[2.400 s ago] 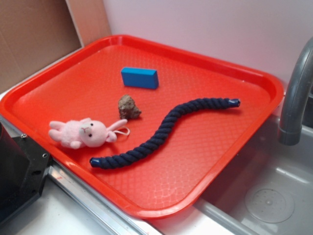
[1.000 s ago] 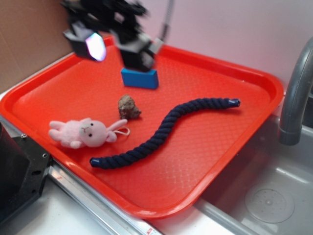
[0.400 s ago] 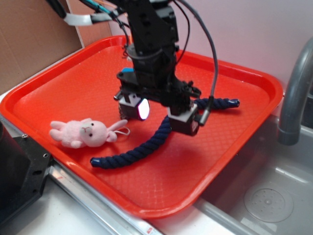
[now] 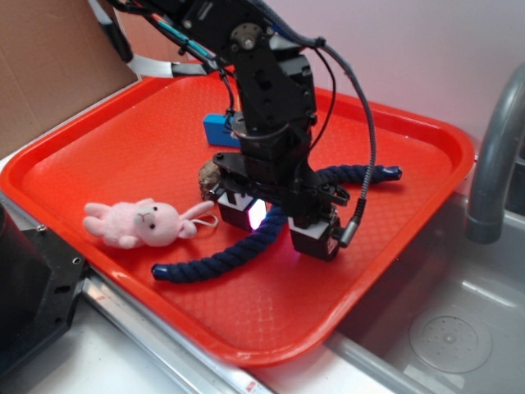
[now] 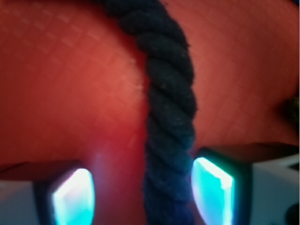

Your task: Grab the blue rope.

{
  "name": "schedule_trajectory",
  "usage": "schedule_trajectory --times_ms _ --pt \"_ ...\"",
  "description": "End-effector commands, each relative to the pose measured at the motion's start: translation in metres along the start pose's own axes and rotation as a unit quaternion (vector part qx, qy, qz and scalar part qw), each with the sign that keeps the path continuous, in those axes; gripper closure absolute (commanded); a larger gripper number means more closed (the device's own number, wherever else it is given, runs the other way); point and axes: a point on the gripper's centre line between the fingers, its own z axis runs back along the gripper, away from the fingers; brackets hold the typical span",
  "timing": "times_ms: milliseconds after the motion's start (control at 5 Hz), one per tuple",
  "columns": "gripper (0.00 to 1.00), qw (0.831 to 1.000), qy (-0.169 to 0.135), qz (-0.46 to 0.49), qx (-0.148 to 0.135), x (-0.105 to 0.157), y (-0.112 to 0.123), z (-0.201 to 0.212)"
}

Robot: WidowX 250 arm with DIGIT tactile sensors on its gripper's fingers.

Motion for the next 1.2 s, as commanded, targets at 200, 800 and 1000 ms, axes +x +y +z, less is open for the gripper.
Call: schedule_trajectory --times_ms 200,800,1000 --pt "1.0 0.999 -0.008 -0.043 0.012 0.004 0.005 0.029" --pt "1.0 0.999 -0.013 -0.04 0.009 0.04 0.073 0.16" --pt "1.0 1.0 -0.026 -0.015 0.004 0.039 0.099 0.185"
